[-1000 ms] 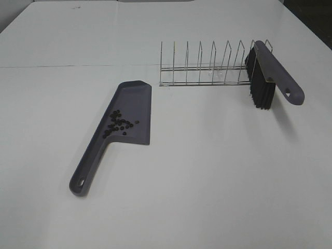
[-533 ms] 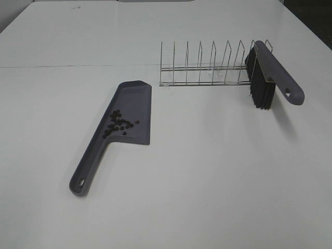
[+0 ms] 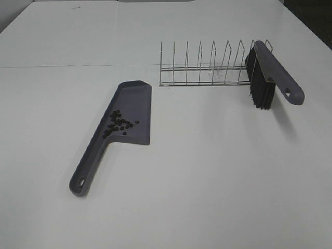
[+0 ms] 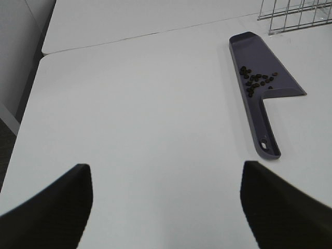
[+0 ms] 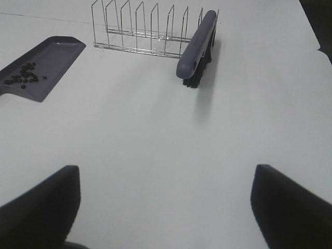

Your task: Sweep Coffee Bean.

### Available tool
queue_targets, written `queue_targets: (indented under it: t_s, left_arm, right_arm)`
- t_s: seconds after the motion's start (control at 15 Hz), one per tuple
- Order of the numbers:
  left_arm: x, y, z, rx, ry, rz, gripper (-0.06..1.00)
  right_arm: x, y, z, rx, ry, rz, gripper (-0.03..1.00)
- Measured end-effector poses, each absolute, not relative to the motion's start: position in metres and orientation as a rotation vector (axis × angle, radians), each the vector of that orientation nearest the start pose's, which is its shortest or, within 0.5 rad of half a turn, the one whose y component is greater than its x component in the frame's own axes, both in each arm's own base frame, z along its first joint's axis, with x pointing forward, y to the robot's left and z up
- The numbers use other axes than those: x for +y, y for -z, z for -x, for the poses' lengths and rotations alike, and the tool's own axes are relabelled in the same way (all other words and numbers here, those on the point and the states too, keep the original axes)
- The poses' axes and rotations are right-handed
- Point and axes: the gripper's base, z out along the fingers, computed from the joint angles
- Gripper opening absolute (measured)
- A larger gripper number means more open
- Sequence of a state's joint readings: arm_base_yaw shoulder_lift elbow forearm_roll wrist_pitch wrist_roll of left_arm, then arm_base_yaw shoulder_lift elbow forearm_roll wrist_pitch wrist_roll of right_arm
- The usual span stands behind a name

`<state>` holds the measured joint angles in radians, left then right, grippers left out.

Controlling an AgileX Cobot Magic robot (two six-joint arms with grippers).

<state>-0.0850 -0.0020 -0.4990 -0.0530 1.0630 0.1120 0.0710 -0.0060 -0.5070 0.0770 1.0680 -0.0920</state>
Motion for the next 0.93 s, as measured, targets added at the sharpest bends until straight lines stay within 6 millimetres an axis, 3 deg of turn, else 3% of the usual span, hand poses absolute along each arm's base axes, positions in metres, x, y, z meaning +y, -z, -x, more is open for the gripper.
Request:
queue_targets:
  t_s: [0.93]
  left_arm:
    - [-0.0037,-0.2769,0.006,2.032,0.047,-0.203,0.72]
  right_arm:
    - [0.006,-0.2789,0.0073,2.031,-0.06,0.136,0.75]
